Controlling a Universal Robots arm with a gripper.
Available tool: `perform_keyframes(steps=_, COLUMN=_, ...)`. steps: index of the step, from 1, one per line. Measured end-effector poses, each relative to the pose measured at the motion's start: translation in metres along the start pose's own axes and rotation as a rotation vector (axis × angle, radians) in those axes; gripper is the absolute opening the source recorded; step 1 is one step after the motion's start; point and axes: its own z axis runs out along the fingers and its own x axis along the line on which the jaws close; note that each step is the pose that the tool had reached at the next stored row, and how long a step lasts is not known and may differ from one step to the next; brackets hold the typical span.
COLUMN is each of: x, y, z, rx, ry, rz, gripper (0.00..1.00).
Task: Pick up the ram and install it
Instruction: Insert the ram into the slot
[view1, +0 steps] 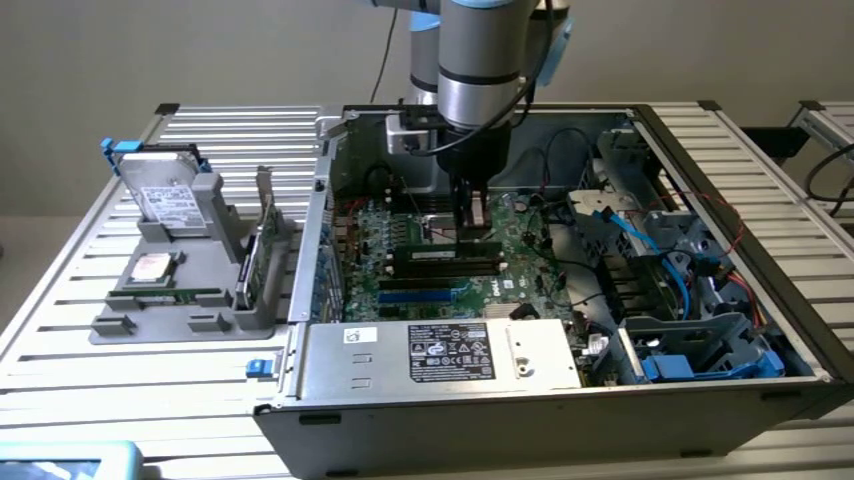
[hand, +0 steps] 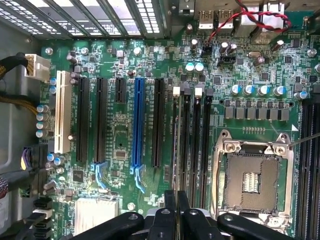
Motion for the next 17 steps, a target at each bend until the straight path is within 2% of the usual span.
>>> perform_keyframes(steps=7, x=0.0023, y=0.0001, z=0.0024, rx=-0.0001, ry=-0.0015, rz=0.0, gripper=0.13)
perform_keyframes(steps=13, x=0.0029, y=0.0001, z=0.0037, rx=0.0003, ry=-0.0142, rz=0.0, gripper=0.13)
perform_keyframes(steps=17, x=0.0036, y=0.0001, z=0.0049, rx=0.0005, ry=-0.0188, rz=0.0, gripper=0.13)
